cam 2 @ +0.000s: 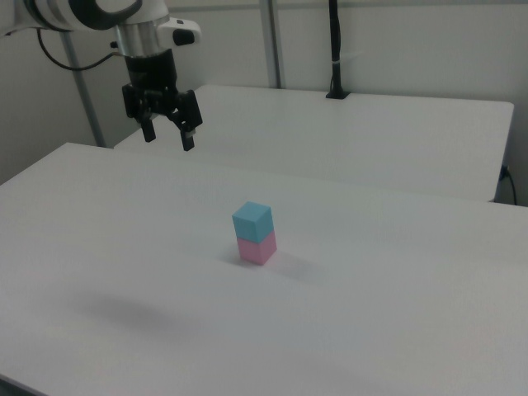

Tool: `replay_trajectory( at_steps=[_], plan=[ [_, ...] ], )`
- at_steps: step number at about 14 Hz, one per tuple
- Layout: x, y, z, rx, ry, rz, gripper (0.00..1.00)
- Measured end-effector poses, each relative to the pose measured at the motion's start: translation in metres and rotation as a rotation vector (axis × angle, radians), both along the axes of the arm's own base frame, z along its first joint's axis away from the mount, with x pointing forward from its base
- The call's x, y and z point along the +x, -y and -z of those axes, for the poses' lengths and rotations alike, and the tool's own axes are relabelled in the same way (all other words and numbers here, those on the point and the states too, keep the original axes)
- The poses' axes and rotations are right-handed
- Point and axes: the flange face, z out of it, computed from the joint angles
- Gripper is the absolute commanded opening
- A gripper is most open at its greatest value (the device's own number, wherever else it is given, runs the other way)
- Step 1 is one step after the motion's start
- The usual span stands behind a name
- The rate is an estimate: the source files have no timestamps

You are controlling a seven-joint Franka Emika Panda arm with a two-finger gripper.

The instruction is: Put blue cube on pink cube

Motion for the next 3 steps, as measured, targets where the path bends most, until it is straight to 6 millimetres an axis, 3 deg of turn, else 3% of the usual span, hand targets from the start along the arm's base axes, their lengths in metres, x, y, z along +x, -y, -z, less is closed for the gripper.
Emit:
replay_trajectory(
  at_steps=[3],
  plan=[
    [-0.0085, -0.0055, 0.0027, 0.005, -0.011, -0.010, 1.00]
  ],
)
